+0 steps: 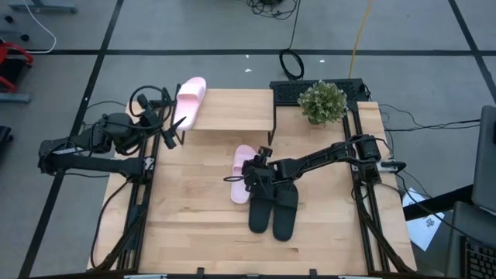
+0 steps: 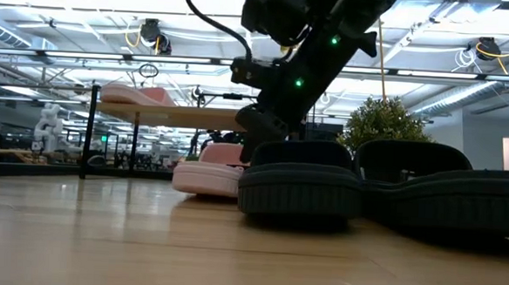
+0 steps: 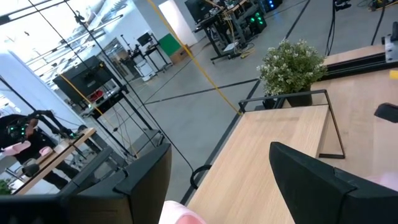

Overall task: Pick and place slides into the shelf
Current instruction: Put the pink slide on the shelf

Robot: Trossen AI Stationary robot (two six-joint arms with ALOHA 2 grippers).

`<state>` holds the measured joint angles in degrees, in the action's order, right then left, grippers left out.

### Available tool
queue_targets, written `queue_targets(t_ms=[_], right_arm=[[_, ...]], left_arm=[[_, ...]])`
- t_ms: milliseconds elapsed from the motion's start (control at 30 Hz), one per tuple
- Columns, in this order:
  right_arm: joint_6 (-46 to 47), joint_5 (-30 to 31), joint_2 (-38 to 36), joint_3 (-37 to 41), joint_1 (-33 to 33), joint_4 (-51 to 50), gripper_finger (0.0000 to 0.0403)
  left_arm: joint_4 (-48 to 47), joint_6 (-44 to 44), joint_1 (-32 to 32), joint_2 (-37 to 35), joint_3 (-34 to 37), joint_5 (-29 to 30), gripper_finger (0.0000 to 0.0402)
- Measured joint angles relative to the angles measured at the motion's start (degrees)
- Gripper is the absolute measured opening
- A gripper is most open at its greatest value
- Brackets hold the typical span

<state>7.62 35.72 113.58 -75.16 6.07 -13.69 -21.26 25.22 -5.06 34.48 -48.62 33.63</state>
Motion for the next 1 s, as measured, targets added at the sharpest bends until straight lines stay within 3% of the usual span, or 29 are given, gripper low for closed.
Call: queue_targets(t_ms=[267, 500, 633, 833, 1000], right_arm=[[-7.0, 2.2, 0.0, 0.1, 1.2, 7.3, 0.0009], [-10.4, 6.7, 0.0, -2.9, 3.5, 10.1, 0.0001], [-11.7, 6.2, 0.0, -5.7, 4.3, 9.7, 0.0], [-11.5, -2.6, 0.0, -6.3, 4.1, 5.5, 0.0012], [-11.4, -3.5, 0.0, -6.4, 3.4, 2.2, 0.0055]], left_arm=[[0.0, 0.0, 0.0, 0.0, 0.0, 0.0, 0.0273], [-0.1, -0.5, 0.0, 0.0, 0.0, 0.0, 0.0273], [-0.5, -1.6, 0.0, 0.0, 0.0, 0.0, 0.0273], [-2.2, -1.9, 0.0, 0.0, 0.0, 0.0, 0.0274], [-4.0, -2.5, 0.0, 0.0, 0.0, 0.0, 0.0274]])
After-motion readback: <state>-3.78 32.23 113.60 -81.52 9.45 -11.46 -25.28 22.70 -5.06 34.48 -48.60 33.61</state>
